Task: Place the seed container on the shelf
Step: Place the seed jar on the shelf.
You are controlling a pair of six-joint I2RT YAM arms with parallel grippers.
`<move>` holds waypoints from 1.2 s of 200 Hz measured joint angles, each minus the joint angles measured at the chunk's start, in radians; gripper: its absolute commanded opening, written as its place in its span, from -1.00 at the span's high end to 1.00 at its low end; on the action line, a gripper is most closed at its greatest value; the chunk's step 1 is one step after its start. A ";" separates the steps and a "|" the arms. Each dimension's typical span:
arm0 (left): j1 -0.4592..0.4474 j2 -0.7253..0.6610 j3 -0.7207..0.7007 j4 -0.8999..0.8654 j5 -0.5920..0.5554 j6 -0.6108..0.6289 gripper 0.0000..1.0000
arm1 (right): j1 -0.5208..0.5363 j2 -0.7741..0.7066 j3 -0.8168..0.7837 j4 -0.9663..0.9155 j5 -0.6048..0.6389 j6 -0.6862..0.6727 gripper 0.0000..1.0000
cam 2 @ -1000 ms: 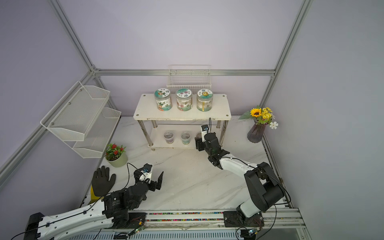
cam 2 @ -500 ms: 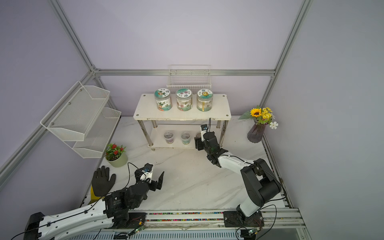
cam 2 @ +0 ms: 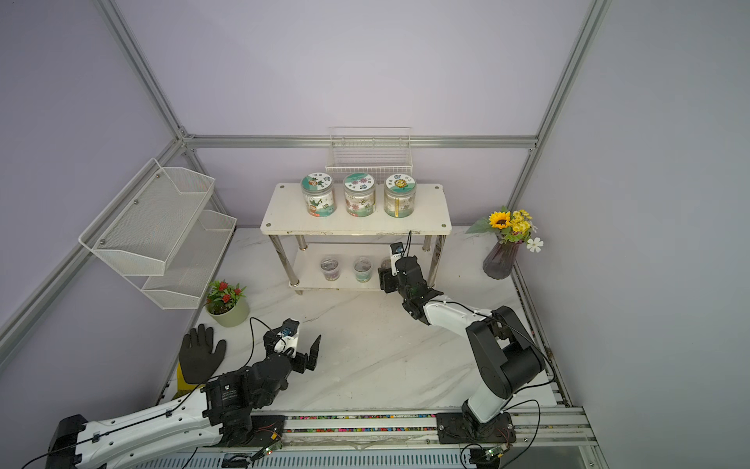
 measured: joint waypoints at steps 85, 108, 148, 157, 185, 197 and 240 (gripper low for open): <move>0.000 0.011 0.000 0.001 0.006 0.001 -0.99 | -0.004 0.014 0.002 0.000 -0.003 0.000 -0.27; 0.001 0.012 0.000 0.001 0.007 0.005 -0.99 | -0.006 0.016 0.002 0.000 -0.004 0.000 -0.29; 0.002 0.013 0.000 0.003 0.010 0.007 -0.99 | -0.009 0.025 0.005 0.000 -0.005 -0.001 -0.29; 0.003 0.014 0.000 0.006 0.011 0.008 -0.99 | -0.010 0.026 0.005 0.000 -0.005 -0.001 -0.29; 0.005 0.015 0.000 0.008 0.015 0.008 -0.99 | -0.011 0.029 0.006 0.000 -0.006 -0.001 -0.29; 0.005 0.015 0.000 0.008 0.016 0.008 -0.99 | -0.012 0.030 0.007 0.000 -0.006 -0.001 -0.29; 0.005 0.015 0.000 0.009 0.018 0.008 -0.99 | -0.019 0.040 0.010 0.001 -0.008 -0.001 -0.29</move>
